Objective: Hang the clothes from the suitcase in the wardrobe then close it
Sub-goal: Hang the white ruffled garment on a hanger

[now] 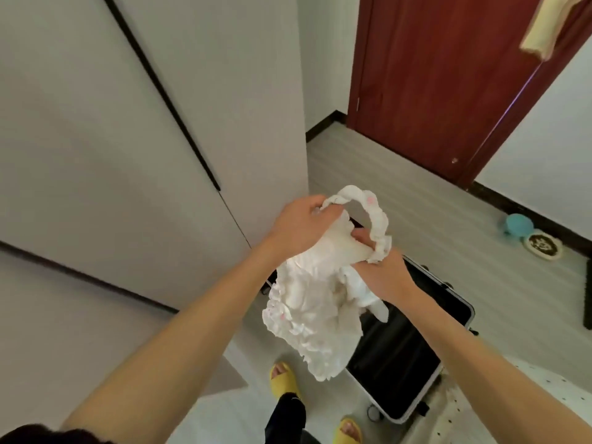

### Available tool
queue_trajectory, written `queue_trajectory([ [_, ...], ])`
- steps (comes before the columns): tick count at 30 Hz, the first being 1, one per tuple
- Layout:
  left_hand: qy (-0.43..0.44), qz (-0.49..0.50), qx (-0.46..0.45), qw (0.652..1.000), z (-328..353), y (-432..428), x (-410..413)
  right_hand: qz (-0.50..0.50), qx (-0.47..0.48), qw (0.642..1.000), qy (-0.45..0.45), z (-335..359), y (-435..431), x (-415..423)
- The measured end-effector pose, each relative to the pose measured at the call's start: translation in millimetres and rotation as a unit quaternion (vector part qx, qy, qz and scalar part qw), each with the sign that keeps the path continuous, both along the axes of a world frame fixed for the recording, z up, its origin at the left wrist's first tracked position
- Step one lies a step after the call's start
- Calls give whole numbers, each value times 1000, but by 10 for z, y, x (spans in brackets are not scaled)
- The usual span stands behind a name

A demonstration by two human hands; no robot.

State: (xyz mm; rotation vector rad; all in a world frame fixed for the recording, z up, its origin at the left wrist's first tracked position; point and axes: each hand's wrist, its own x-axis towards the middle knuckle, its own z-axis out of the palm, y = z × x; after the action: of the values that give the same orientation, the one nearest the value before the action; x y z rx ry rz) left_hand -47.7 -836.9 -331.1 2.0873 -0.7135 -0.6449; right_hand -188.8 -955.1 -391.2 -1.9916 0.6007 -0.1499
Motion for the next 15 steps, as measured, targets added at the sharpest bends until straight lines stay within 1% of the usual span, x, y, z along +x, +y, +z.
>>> queue_trajectory([
  [1, 3, 34, -11, 999, 118, 201, -119, 25, 8, 1000, 2, 186, 141, -46],
  [3, 6, 84, -23, 996, 264, 448, -262, 30, 34, 999, -6, 463, 299, -109],
  [7, 8, 157, 2, 988, 385, 1443, -742, 70, 82, 994, -36, 1014, 1013, -238],
  [11, 81, 220, 31, 972, 227, 2303, -1293, 136, 93, 986, -39, 1249, 1732, -331],
  [13, 110, 247, 7, 963, 158, 2748, -1639, 176, 87, 980, -34, 1355, 2148, -399],
  [15, 104, 250, -27, 962, 66, 3193, -1952, 208, 86, 973, -40, 1419, 2573, -458],
])
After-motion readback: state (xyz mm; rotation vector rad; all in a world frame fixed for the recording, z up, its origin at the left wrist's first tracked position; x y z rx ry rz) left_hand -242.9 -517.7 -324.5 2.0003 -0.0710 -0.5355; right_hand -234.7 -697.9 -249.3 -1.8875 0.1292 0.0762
